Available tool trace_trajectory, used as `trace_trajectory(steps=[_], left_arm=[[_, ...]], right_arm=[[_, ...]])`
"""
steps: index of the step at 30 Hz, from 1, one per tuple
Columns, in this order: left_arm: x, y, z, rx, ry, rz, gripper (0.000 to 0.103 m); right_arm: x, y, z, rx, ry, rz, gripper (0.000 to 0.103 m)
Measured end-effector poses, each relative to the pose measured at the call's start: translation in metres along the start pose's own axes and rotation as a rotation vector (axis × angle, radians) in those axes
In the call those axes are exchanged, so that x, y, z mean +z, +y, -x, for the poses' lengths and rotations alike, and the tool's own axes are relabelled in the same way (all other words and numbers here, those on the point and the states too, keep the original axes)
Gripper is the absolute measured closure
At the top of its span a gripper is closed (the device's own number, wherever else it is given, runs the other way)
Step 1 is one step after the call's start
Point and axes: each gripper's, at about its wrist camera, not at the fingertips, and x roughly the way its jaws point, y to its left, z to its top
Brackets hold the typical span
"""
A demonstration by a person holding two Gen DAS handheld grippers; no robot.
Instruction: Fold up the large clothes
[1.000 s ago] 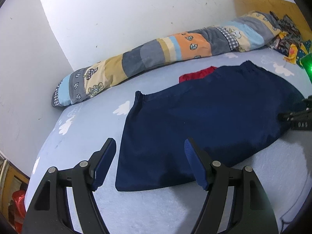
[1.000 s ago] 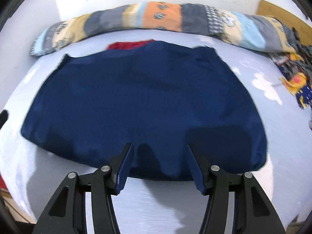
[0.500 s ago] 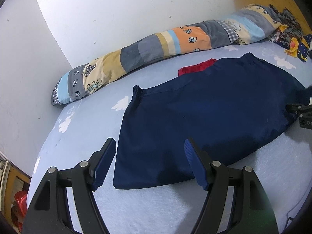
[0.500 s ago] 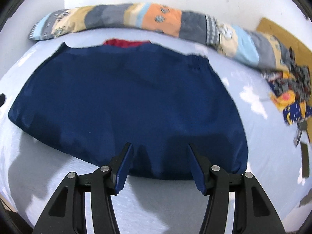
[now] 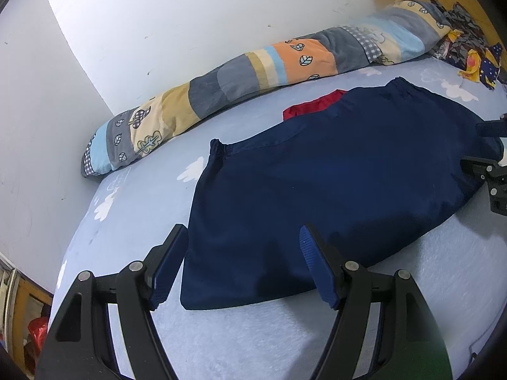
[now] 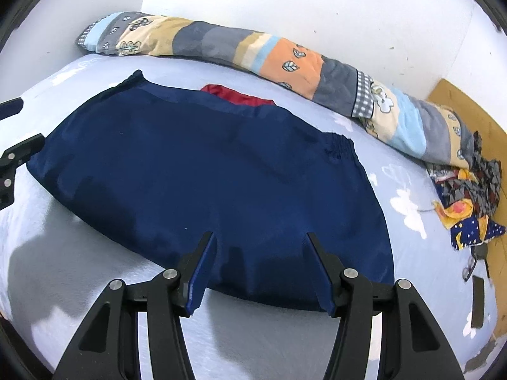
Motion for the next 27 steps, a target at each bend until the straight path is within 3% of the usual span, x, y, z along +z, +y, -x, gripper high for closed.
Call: trace_trajectory(steps=[27], left_arm=[[-0.0016, -0.0080, -0.0002, 0.006, 0.000, -0.050, 0.030]], right_arm=[[-0.0003, 0.0022, 0.0036, -0.019, -0.016, 0.027, 0.042]])
